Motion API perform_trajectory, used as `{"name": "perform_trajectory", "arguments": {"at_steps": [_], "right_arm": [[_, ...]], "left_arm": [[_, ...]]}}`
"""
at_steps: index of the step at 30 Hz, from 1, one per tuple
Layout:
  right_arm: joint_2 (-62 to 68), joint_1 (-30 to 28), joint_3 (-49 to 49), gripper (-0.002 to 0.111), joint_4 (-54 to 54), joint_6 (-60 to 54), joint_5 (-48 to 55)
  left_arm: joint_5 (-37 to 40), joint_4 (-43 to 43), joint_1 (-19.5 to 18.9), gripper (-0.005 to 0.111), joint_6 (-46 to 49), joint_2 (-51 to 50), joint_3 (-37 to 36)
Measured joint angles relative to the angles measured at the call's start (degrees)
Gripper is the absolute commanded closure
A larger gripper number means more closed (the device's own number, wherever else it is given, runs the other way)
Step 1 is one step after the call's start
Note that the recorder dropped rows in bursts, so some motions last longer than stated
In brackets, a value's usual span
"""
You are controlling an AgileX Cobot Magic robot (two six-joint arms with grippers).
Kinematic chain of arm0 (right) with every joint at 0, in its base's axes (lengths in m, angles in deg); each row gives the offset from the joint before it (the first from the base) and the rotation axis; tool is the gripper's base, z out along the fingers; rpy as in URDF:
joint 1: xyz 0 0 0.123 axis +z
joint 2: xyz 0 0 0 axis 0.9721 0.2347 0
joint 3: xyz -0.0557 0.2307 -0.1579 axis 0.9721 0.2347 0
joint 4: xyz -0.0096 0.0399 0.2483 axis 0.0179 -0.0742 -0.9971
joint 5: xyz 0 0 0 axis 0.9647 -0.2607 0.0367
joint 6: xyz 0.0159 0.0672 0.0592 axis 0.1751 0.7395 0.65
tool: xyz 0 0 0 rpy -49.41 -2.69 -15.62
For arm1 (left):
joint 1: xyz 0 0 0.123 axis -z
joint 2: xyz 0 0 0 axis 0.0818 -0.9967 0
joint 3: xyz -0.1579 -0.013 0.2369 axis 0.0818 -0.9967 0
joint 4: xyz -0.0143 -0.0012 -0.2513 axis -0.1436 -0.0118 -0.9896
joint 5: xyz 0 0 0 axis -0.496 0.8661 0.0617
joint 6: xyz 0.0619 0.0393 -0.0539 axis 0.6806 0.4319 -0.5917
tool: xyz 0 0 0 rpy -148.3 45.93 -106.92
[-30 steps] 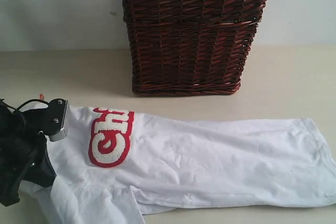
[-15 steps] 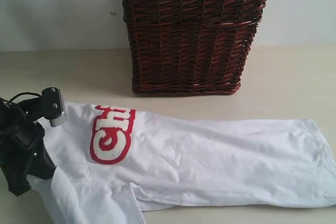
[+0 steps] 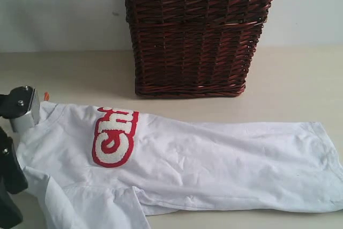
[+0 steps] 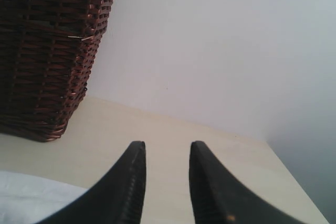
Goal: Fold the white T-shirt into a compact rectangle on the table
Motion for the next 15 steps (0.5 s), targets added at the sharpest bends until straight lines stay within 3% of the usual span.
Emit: {"name": "perform_trajectory", "arguments": {"at_steps": [6,11,15], "right_arm": [[0.00,0.00,0.00,0.079,0.00,0.00,0.00],[0.00,0.00,0.00,0.079,0.00,0.00,0.00],[0.00,0.00,0.00,0.079,0.00,0.00,0.00]], "left_arm": [[1.56,-5.24,0.00,0.050,17.11,1.79,-7.40],[1.68,-6.91,0.01,0.050,44.06,2.16,-14.55],[-1.01,-7.04,2.11,0.050,50.74,3.67,-16.75]]}}
